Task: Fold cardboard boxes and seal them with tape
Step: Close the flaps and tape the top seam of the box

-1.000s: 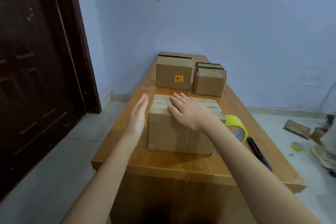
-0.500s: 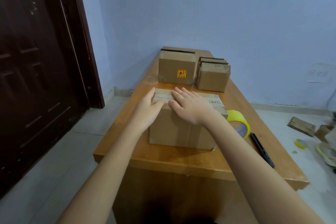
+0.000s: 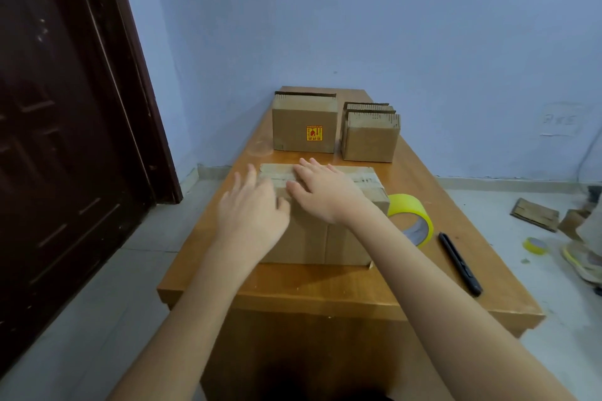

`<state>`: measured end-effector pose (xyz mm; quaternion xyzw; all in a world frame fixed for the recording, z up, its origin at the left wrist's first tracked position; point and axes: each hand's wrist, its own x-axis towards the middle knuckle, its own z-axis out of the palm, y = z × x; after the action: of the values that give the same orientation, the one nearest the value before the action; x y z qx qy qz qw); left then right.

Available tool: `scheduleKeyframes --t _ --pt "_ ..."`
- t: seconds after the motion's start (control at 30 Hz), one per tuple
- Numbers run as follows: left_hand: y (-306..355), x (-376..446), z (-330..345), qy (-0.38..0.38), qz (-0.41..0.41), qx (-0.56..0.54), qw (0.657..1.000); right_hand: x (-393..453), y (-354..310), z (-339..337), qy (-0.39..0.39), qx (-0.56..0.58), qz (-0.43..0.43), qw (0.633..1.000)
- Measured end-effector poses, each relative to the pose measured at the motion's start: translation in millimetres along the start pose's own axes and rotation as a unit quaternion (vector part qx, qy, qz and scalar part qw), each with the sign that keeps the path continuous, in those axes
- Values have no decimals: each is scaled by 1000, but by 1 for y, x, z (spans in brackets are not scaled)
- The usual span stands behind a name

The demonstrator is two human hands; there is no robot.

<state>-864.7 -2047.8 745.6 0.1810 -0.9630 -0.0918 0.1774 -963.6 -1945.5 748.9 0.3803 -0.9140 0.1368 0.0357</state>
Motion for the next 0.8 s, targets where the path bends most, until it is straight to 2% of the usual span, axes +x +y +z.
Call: scheduleKeyframes --t 0.03,0.07,0.13,0.2,0.27,0.3,0.37,0.43,0.47,0.53,0.63,0.7,0.8 --pt "12 4 -2 14 38 1 999 0 1 -1 42 91 -2 995" --pt "23 9 -2 21 81 -17 996 -3 2 -3 95 202 5 975" --pt "42 16 1 8 152 -65 986 -14 9 -11 226 374 37 899" --pt "52 22 8 -12 205 -62 977 -33 28 -22 342 399 77 847" --pt "52 29 13 -28 233 -29 972 -56 57 -30 412 353 132 830" --pt "51 33 16 -35 240 -23 970 -67 77 -31 420 312 179 833" --pt "50 41 17 -40 237 -11 971 -89 118 -27 362 193 290 865" --pt "53 49 17 -30 225 23 974 -110 152 -13 224 84 383 892" --pt "57 52 17 -27 217 40 975 -119 162 -5 161 50 414 895" --pt "69 54 16 -28 203 52 977 -133 176 11 84 4 438 895" --pt "86 52 19 -54 207 -19 977 -140 185 27 23 -32 431 902" --pt "89 48 24 -72 222 -72 970 -141 186 32 14 -36 430 902" --pt "80 49 30 -76 240 -77 965 -140 183 32 5 -32 423 906"
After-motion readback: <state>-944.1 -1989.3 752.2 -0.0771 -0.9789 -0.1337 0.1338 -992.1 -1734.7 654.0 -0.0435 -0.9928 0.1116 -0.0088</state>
